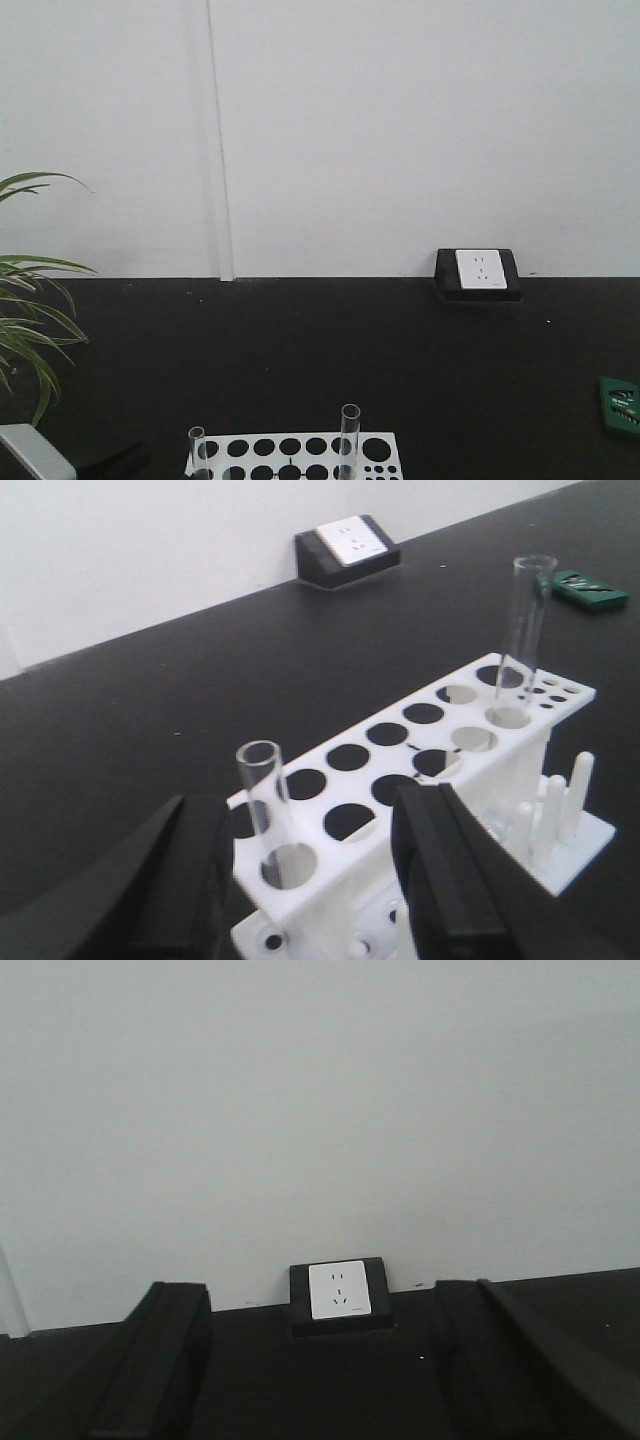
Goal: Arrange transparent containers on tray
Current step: 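Close the left gripper on the test tube and lift it from the rack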
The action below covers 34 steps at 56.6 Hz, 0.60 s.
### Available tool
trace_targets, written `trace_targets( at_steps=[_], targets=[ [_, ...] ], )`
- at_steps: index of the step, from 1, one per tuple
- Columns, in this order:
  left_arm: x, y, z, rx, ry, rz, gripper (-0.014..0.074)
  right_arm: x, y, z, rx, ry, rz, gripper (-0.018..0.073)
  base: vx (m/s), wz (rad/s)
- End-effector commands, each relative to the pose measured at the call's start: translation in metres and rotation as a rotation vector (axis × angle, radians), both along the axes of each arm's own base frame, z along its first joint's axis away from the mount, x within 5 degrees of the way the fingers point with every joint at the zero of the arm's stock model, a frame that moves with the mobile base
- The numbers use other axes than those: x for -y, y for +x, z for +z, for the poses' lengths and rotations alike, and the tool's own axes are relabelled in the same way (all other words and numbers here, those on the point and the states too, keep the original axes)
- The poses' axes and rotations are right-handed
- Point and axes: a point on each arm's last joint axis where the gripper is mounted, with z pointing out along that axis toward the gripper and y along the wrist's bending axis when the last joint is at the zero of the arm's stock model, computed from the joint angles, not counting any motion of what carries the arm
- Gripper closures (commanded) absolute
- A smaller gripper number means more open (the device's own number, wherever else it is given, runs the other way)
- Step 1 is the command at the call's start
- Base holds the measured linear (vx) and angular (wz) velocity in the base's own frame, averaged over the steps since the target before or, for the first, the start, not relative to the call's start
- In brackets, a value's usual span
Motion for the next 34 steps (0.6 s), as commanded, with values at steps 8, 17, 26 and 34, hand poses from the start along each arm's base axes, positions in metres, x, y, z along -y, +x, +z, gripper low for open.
trace_targets(
  at_steps=[8, 17, 26, 34],
  targets=[
    [0.013, 0.025, 0.012, 0.096, -0.098, -0.028, 0.0126, 0.000, -0.003, 0.021, 0.137, -0.018, -0.003, 0.0055, 0.00, 0.00],
    [0.017, 0.042, 0.016, 0.091, -0.092, -0.003, 0.0126, 0.000, -0.003, 0.021, 0.138, -0.018, -0.003, 0.0055, 0.00, 0.00],
    [0.014, 0.050, 0.016, 0.068, -0.119, 0.065, 0.0126, 0.000, -0.003, 0.021, 0.141, -0.018, -0.003, 0.0055, 0.00, 0.00],
    [0.014, 0.052, 0.012, 0.056, -0.124, 0.074, 0.0126, 0.000, -0.003, 0.023, 0.155, -0.019, -0.003, 0.0055, 0.00, 0.00]
  ],
)
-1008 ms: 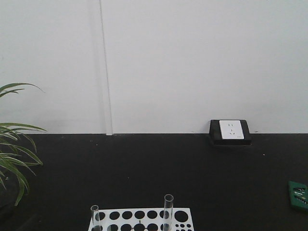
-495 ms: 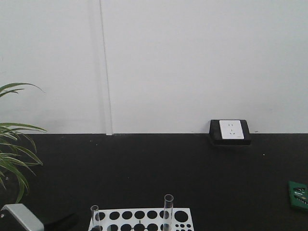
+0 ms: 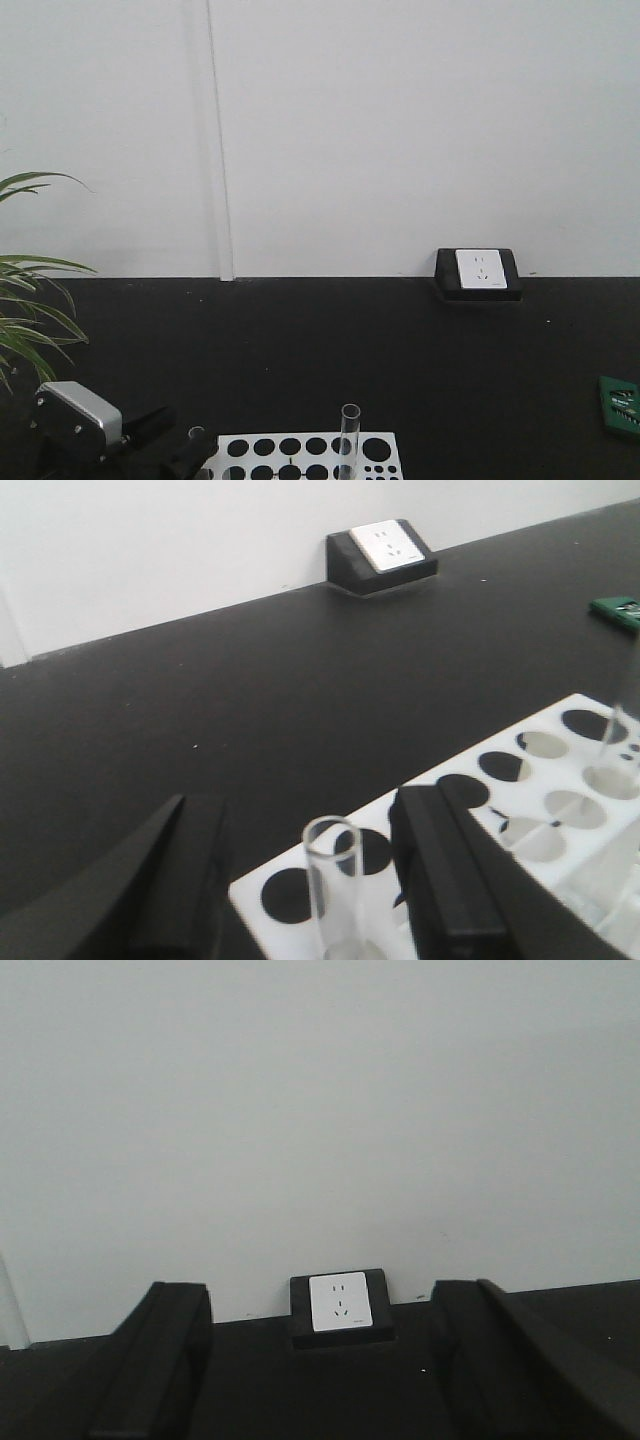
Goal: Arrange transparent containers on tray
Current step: 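Close the left gripper on the test tube and lift it from the rack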
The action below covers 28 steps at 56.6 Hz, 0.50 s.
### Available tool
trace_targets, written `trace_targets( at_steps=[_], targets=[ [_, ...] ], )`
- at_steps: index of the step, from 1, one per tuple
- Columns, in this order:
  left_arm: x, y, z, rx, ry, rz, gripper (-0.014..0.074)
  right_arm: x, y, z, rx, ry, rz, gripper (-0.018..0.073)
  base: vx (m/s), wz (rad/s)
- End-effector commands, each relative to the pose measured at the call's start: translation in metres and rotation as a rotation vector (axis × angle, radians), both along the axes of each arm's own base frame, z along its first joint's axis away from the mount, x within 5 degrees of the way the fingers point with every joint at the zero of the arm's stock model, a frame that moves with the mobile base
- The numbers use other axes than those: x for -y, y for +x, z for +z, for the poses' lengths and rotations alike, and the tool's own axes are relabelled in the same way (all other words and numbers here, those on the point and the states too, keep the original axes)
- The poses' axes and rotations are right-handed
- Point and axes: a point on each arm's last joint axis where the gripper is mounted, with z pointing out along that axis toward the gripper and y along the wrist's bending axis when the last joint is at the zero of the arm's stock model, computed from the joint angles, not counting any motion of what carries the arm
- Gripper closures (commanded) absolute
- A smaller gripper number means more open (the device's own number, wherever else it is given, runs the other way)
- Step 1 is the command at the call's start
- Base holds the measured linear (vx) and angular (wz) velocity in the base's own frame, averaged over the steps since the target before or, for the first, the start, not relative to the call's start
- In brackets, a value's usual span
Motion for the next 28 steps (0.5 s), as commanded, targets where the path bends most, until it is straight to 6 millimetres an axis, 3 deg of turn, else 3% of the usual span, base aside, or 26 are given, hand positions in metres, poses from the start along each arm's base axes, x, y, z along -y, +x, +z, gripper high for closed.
trace_targets(
  at_steps=[1, 13, 28],
  targets=[
    [0.003, 0.005, 0.017, 0.092, -0.072, 0.006, 0.0126, 0.000, -0.003, 0.021, 0.141, -0.018, -0.003, 0.0055, 0.00, 0.00],
    [0.007, 0.008, 0.006, 0.066, -0.042, -0.033, 0.0126, 0.000, -0.003, 0.022, 0.144, -0.019, -0.003, 0.0055, 0.00, 0.00],
    [0.012, 0.022, 0.007, 0.056, -0.066, -0.028, 0.0126, 0.000, -0.003, 0.022, 0.144, -0.019, -0.003, 0.0055, 0.00, 0.00]
  ],
)
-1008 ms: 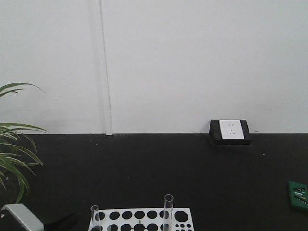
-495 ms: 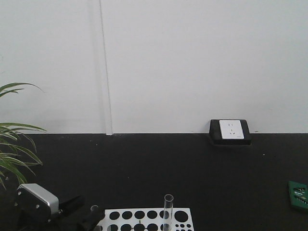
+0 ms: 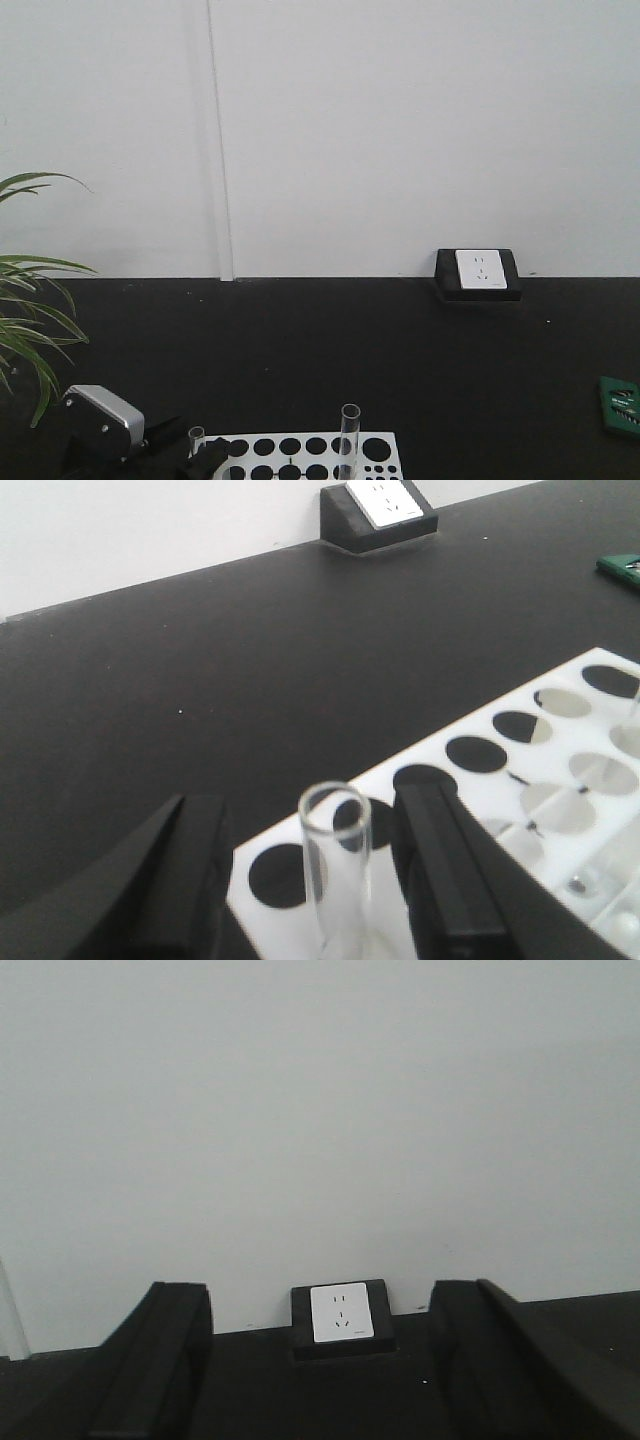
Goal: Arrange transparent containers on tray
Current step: 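Close the left gripper on the test tube and lift it from the rack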
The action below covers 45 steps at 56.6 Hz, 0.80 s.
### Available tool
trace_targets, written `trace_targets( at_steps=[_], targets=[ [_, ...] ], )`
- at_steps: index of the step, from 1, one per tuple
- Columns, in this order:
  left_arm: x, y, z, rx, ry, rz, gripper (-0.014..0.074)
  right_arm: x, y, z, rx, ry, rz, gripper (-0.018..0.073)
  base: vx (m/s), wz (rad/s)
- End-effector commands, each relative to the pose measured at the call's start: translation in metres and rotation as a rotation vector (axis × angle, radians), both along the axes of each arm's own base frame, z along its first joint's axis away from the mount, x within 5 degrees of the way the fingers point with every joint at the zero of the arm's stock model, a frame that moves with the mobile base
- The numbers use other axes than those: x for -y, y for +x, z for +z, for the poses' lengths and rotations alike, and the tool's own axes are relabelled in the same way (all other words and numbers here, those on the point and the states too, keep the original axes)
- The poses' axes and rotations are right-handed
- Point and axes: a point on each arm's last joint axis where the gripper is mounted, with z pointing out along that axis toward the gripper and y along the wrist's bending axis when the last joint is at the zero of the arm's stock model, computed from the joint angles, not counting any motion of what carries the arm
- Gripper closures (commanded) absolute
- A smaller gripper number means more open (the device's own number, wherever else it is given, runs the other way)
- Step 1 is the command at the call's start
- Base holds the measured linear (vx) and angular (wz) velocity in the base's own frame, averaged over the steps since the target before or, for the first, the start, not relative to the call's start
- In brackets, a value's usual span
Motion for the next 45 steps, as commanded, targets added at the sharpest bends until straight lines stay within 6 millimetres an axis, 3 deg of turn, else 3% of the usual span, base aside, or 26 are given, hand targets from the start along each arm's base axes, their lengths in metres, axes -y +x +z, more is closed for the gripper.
trace_targets(
  at_steps=[1, 14, 33, 45],
  targets=[
    [0.006, 0.007, 0.022, 0.103, -0.089, -0.007, 0.0126, 0.000, -0.003, 0.020, 0.127, -0.018, -0.003, 0.0055, 0.00, 0.00],
    [0.007, 0.011, 0.014, 0.068, -0.098, -0.002, 0.0178, 0.000, -0.003, 0.020, 0.127, -0.018, -0.003, 0.0055, 0.00, 0.00],
    [0.007, 0.011, 0.016, 0.083, -0.107, -0.006, 0.0603, 0.000, -0.003, 0.020, 0.126, -0.032, -0.005, 0.0055, 0.00, 0.00],
    [0.008, 0.009, 0.030, 0.161, -0.152, -0.019, 0.0603, 0.000, -0.003, 0.020, 0.126, -0.032, -0.005, 0.0055, 0.00, 0.00]
  ],
)
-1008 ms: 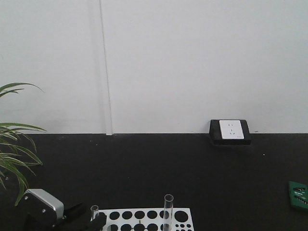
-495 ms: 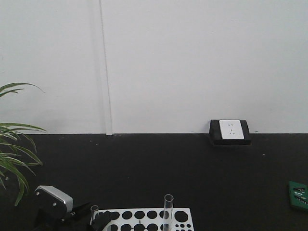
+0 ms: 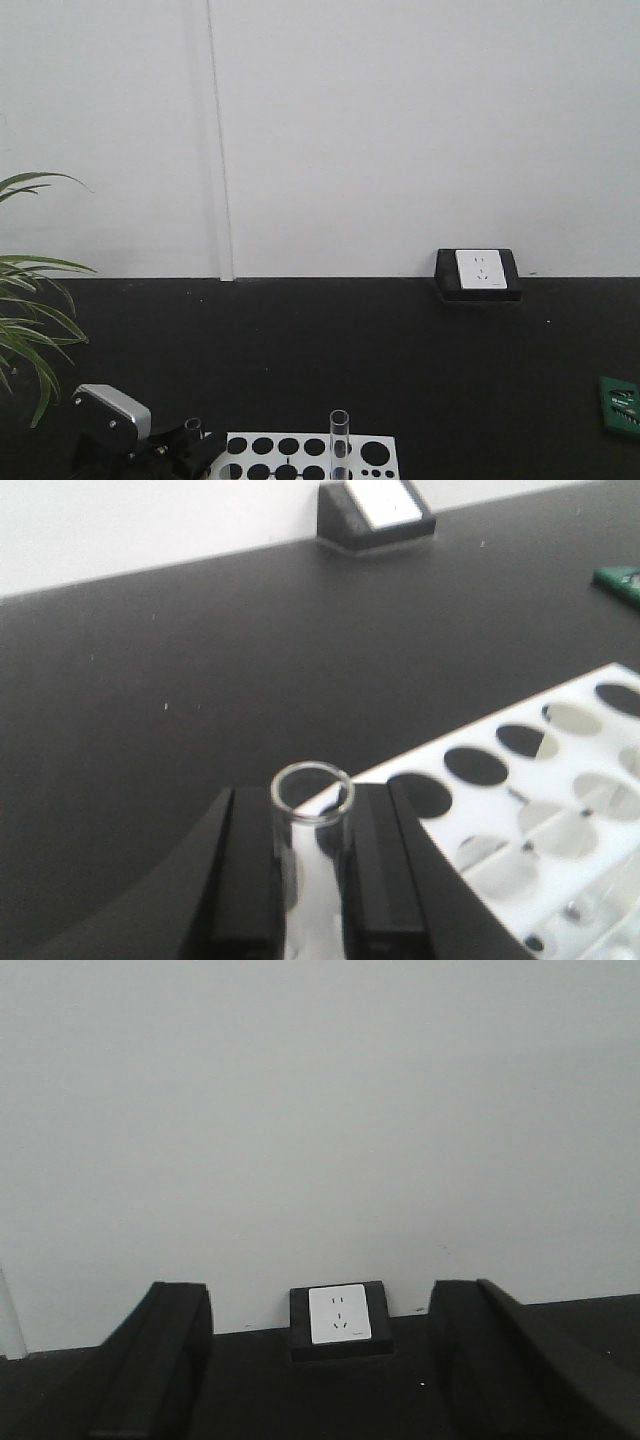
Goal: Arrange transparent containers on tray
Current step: 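Close the left gripper on the test tube and lift it from the rack, then move the right gripper down onto the second glass test tube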
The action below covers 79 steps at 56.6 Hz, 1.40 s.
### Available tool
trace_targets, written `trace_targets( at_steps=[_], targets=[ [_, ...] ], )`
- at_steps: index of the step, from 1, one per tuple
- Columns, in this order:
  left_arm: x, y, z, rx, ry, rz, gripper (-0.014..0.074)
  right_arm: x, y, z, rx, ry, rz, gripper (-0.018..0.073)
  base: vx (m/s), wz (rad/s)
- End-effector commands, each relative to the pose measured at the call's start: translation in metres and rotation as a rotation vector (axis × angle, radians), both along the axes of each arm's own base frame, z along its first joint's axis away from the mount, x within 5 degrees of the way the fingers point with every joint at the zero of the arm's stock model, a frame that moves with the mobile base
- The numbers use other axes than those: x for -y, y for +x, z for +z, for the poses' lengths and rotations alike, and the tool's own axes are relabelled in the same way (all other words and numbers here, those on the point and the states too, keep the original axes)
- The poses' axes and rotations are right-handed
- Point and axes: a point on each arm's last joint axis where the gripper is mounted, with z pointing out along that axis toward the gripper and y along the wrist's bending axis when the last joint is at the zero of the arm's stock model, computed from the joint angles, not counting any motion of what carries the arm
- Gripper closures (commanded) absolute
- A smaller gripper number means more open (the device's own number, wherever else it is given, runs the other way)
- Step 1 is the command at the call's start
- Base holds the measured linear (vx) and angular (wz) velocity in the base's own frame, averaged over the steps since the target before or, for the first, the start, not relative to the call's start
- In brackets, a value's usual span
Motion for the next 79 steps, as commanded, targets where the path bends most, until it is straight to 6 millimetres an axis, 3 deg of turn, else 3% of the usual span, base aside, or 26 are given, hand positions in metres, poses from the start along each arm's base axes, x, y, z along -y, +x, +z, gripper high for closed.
trace_targets(
  at_steps=[1, 15, 29, 34, 41, 53, 61, 67, 79],
  targets=[
    [0.004, 0.001, 0.037, 0.183, -0.113, -0.013, 0.0603, 0.000, -0.003, 0.020, 0.124, -0.025, -0.004, 0.0055, 0.00, 0.00],
    [-0.005, -0.020, 0.099, 0.372, -0.174, -0.011, 0.0599, 0.000, -0.004, 0.022, 0.148, -0.026, -0.004, 0.0055, 0.00, 0.00],
    [-0.025, -0.056, 0.200, 0.510, -0.136, 0.068, 0.0599, -0.002, 0.001, 0.011, 0.038, -0.029, 0.007, 0.0055, 0.00, 0.00],
    [-0.036, -0.073, 0.236, 0.538, -0.084, 0.118, 0.0599, -0.014, 0.010, 0.002, -0.025, -0.052, 0.069, 0.0055, 0.00, 0.00],
    [-0.046, -0.091, 0.268, 0.565, -0.037, 0.163, 0.0596, -0.046, 0.028, -0.019, -0.128, -0.130, 0.212, 0.0055, 0.00, 0.00],
    [-0.052, -0.103, 0.275, 0.552, -0.028, 0.183, 0.0596, -0.117, 0.047, -0.057, -0.247, -0.198, 0.476, 0.0055, 0.00, 0.00],
    [-0.053, -0.101, 0.271, 0.512, -0.008, 0.192, 0.0596, -0.146, 0.049, -0.088, -0.298, -0.204, 0.567, 0.0055, 0.00, 0.00],
    [-0.053, -0.101, 0.270, 0.498, -0.001, 0.195, 0.0596, -0.151, 0.038, -0.113, -0.227, -0.172, 0.593, 0.0055, 0.00, 0.00],
    [-0.054, -0.101, 0.269, 0.492, 0.002, 0.197, 0.0596, -0.138, 0.016, -0.153, -0.057, -0.111, 0.584, 0.0055, 0.00, 0.00]
  ],
)
